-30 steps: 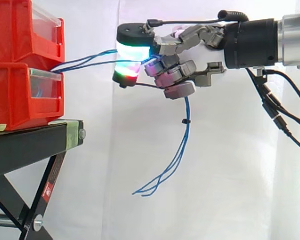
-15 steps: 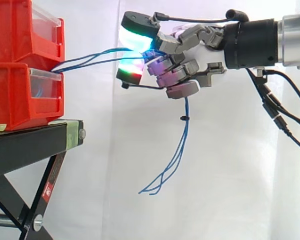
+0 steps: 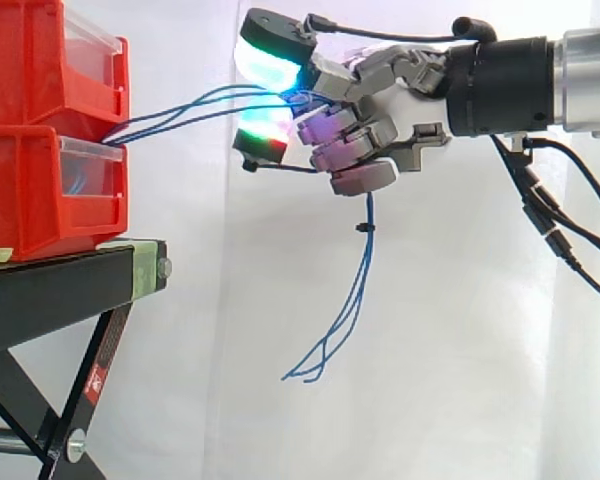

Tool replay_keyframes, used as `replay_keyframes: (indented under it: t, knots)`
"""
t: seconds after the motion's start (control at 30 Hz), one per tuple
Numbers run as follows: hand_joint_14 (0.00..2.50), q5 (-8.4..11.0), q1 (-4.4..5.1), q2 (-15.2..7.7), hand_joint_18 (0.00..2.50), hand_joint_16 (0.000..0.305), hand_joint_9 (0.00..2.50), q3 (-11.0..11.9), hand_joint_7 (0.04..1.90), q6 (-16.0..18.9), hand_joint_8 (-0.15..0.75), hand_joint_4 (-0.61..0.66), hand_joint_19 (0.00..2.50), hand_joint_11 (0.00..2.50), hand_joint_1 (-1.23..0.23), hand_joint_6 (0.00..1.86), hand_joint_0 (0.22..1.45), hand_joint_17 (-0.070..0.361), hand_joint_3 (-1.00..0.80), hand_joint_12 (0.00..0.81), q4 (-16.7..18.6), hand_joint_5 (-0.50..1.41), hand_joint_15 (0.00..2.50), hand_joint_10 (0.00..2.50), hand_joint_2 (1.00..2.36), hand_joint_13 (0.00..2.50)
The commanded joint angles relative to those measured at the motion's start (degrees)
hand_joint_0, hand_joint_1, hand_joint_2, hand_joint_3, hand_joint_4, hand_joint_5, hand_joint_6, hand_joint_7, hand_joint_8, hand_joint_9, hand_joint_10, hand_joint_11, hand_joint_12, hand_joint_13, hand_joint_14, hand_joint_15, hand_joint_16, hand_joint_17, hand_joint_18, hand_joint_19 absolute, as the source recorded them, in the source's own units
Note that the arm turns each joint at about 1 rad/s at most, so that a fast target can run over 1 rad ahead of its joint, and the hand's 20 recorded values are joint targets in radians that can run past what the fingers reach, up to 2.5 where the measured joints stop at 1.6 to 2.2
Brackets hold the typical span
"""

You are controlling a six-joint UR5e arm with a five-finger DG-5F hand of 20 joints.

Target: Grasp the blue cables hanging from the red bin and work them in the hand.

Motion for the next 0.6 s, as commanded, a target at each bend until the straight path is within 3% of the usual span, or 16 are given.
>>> replay_keyframes:
  t: [0.0,0.37,0.57]
  knots:
    - [2.37,0.0,0.04,0.0,1.83,0.061,1.32,0.0,1.48,-0.2,0.334,0.22,1.39,2.5,-0.54,0.2,0.75,0.138,-1.0,0.407,0.0,0.65,1.42,2.5,1.0,1.44]
    - [2.37,0.35,-0.14,0.1,1.83,0.062,1.33,0.0,1.48,-0.2,0.333,0.23,1.38,2.5,-0.51,0.18,0.73,0.139,-1.0,0.4,0.1,0.66,1.39,2.5,1.0,1.44]
    - [2.35,0.0,-0.31,0.1,1.8,0.053,1.35,0.0,1.47,-1.0,0.327,0.2,1.41,2.5,-0.62,0.2,0.86,0.12,-0.9,0.388,0.8,0.66,1.4,2.5,1.0,1.43]
